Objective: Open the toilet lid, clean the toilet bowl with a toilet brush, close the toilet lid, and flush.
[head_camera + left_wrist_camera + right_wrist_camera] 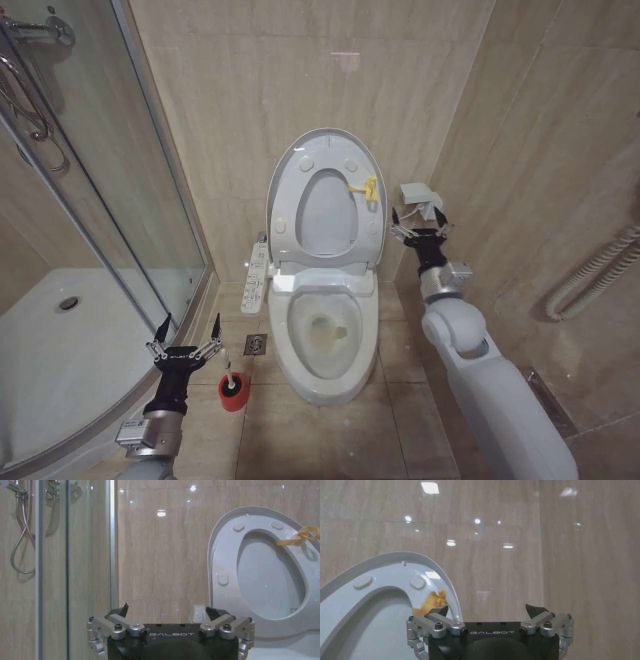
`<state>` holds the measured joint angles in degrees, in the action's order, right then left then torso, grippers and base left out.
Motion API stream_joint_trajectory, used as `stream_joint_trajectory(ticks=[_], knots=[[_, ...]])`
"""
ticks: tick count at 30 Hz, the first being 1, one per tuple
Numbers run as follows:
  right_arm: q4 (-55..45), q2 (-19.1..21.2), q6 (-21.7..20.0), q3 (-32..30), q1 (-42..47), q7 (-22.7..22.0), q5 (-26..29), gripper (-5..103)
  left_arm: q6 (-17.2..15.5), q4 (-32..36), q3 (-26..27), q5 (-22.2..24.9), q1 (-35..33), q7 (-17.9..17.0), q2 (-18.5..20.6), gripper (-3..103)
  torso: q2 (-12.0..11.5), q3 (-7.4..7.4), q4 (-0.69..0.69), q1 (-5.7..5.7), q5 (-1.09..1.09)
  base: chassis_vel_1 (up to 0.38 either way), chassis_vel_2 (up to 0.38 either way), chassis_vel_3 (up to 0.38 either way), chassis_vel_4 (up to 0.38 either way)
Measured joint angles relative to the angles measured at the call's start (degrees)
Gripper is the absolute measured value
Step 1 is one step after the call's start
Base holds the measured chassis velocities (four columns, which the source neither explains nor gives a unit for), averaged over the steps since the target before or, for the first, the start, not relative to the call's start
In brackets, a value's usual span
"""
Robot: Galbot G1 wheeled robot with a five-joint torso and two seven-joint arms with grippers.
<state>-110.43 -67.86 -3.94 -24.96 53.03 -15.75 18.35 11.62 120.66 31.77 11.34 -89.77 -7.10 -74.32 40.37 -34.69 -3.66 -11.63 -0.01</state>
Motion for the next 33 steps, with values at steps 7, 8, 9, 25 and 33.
stream_joint_trajectory(ticks=[7,8,9,25,33], knots=[[-4.6,-1.9,3.1,-4.5,11.6,-0.5,-2.6,100,0.0,0.0,0.0,0.0,0.0,0.0,0.0,100,0.0,0.00,-0.01,0.00,0.01,0.000,0.000,0.000,0.000],[-4.6,-1.9,3.1,-4.5,11.6,-0.5,-2.6,100,0.0,0.0,0.0,0.0,0.0,0.0,0.0,100,0.0,0.00,-0.01,0.00,0.01,0.000,0.000,0.000,0.000],[-5.2,-2.3,3.3,-4.8,12.9,-0.7,-3.5,100,0.0,0.0,0.0,0.0,0.0,0.0,0.0,100,0.0,0.00,-0.01,0.00,0.00,0.000,0.000,0.000,0.000],[-9.2,-8.8,7.8,-5.5,27.8,-0.4,-13.0,100,0.0,0.0,0.0,0.0,0.0,0.0,0.0,100,0.0,0.00,-0.01,0.00,0.00,0.000,0.000,0.000,0.000],[-12.5,-16.2,7.9,-6.1,32.9,1.3,-16.9,100,0.0,0.0,0.0,0.0,0.0,0.0,0.0,100,0.0,0.00,-0.01,0.00,0.00,0.000,0.000,0.000,0.000]])
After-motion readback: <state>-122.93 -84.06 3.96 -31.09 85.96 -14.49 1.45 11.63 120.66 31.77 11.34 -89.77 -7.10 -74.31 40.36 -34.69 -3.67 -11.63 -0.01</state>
